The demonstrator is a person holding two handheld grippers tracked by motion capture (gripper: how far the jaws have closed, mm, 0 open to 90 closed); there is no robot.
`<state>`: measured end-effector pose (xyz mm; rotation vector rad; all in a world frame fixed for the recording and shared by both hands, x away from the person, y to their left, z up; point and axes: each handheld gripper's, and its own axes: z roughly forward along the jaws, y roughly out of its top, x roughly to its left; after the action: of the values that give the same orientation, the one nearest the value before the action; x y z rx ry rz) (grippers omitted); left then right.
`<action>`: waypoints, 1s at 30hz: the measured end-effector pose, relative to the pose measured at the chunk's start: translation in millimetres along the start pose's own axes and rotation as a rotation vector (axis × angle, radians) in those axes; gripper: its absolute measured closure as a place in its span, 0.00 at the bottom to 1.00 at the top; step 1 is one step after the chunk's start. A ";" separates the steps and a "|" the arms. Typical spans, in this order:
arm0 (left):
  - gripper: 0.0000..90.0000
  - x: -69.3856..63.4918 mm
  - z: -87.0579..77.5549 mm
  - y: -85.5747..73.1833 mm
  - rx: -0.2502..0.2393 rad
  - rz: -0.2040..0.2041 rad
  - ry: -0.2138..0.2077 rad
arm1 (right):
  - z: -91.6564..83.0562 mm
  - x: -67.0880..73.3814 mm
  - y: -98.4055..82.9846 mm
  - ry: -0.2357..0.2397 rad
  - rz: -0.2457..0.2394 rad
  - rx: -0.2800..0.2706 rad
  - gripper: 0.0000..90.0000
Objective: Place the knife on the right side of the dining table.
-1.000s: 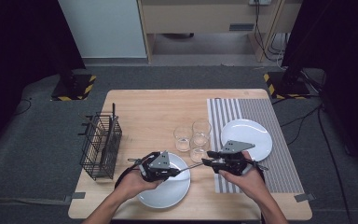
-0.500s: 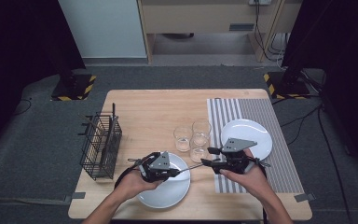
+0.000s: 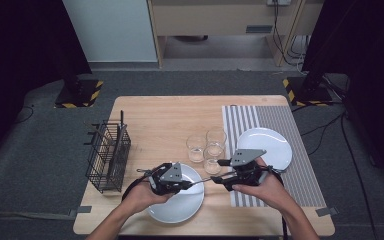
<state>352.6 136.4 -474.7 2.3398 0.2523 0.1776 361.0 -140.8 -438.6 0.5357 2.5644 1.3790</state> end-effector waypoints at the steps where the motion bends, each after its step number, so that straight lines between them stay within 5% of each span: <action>1: 0.99 -0.1 -0.1 0.1 0.001 0.000 0.000 | 2.0 0.8 0.5 0.002 -0.008 0.011 0.39; 5: 0.99 -0.1 0.0 -0.4 0.005 0.004 0.000 | 7.7 2.4 1.4 0.027 -0.041 0.044 0.33; 30: 0.99 1.9 3.6 -1.6 0.023 0.031 -0.021 | 30.1 2.9 -2.2 0.043 -0.182 0.146 0.47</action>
<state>355.0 135.5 -478.3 2.3680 0.2093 0.1662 367.6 -117.7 -457.1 0.2882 2.6852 1.1633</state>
